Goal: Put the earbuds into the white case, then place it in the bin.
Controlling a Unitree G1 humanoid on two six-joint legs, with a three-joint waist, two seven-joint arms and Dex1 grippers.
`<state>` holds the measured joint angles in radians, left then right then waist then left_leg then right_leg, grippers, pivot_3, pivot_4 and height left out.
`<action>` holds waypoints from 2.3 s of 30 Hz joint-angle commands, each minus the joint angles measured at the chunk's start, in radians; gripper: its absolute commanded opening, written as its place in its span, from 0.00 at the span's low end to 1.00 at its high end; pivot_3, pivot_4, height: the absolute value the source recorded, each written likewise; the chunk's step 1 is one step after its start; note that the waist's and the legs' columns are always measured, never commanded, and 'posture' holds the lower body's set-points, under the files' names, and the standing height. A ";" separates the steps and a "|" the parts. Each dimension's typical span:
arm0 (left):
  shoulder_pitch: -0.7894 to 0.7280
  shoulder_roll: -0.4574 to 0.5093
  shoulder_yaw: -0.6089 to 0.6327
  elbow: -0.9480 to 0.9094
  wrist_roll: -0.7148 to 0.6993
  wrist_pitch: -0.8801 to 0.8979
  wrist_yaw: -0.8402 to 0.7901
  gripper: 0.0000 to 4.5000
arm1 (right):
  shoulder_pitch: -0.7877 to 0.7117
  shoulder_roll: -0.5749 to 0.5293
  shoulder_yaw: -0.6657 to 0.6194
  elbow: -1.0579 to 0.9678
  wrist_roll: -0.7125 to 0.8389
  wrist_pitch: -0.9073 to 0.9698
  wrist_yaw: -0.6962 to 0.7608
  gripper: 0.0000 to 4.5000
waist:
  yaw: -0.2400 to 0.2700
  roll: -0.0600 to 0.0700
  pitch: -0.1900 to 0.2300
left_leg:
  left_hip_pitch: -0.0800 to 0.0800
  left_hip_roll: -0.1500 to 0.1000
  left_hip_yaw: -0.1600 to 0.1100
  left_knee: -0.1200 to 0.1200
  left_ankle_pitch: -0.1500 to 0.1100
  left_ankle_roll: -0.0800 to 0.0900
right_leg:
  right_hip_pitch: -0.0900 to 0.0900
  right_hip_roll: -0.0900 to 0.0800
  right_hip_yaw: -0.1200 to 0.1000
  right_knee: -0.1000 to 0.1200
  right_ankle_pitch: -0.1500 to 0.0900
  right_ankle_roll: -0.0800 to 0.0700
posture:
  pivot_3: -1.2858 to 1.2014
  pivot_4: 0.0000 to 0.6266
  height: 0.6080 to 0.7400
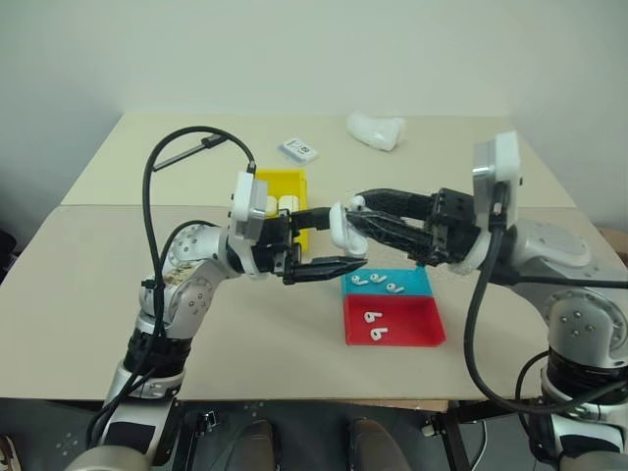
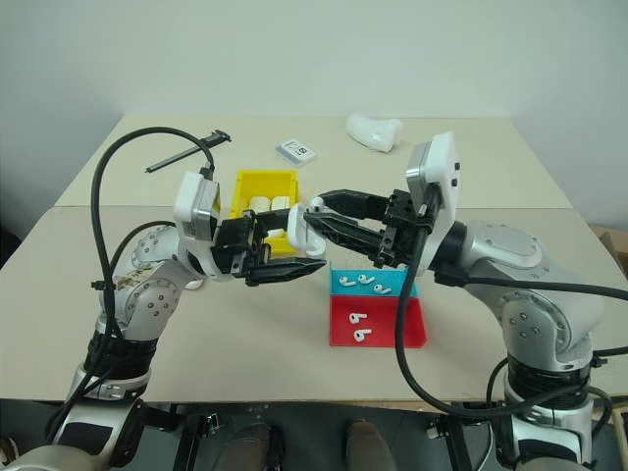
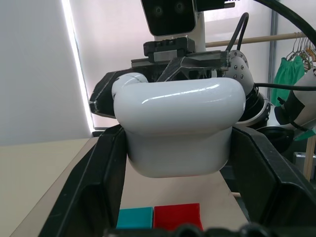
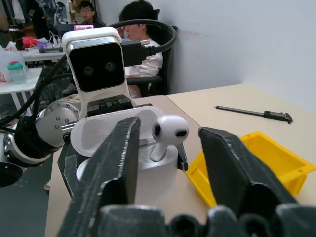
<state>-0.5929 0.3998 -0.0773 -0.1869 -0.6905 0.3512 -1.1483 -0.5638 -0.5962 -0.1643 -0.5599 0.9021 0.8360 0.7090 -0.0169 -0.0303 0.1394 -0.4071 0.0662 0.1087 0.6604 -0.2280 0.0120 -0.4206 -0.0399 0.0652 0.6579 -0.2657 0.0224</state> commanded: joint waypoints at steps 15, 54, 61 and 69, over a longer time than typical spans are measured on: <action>-0.037 -0.017 0.034 -0.003 0.011 -0.038 -0.004 0.62 | 0.025 -0.075 -0.042 -0.005 0.032 -0.028 0.004 1.00 | 0.002 0.000 0.000 | 0.000 0.000 0.000 0.000 0.000 0.000 | 0.000 0.000 0.000 0.000 0.000 0.000 | 0.52 0.24 1.00; -0.045 -0.018 0.027 0.014 0.020 -0.038 -0.026 0.62 | -0.124 -0.185 -0.017 0.036 0.097 0.092 -0.054 0.01 | 0.001 0.000 0.000 | -0.002 0.000 0.000 0.000 0.000 0.001 | -0.001 0.000 0.000 -0.002 0.000 0.001 | 0.52 0.24 1.00; -0.043 -0.018 0.027 0.012 0.019 -0.035 -0.024 0.62 | -0.110 -0.199 -0.020 0.009 0.126 0.093 -0.063 0.01 | 0.002 0.000 0.000 | -0.002 0.000 0.000 0.000 0.000 0.001 | -0.001 0.000 0.000 -0.002 0.000 0.001 | 0.52 0.24 1.00; -0.043 -0.018 0.027 0.014 0.021 -0.035 -0.022 0.62 | -0.112 -0.203 -0.012 -0.001 0.137 0.088 -0.066 0.01 | 0.001 0.000 0.000 | -0.002 0.000 0.000 0.000 0.000 0.001 | -0.001 0.000 0.000 -0.002 0.000 0.001 | 0.52 0.24 1.00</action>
<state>-0.6194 0.3836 -0.0567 -0.1565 -0.6677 0.3259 -1.1708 -0.6659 -0.7886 -0.1464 -0.5312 1.0098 0.9261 0.6440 -0.0157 -0.0304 0.1396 -0.4088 0.0665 0.1086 0.6602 -0.2283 0.0125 -0.4216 -0.0401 0.0652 0.6561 -0.2654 0.0231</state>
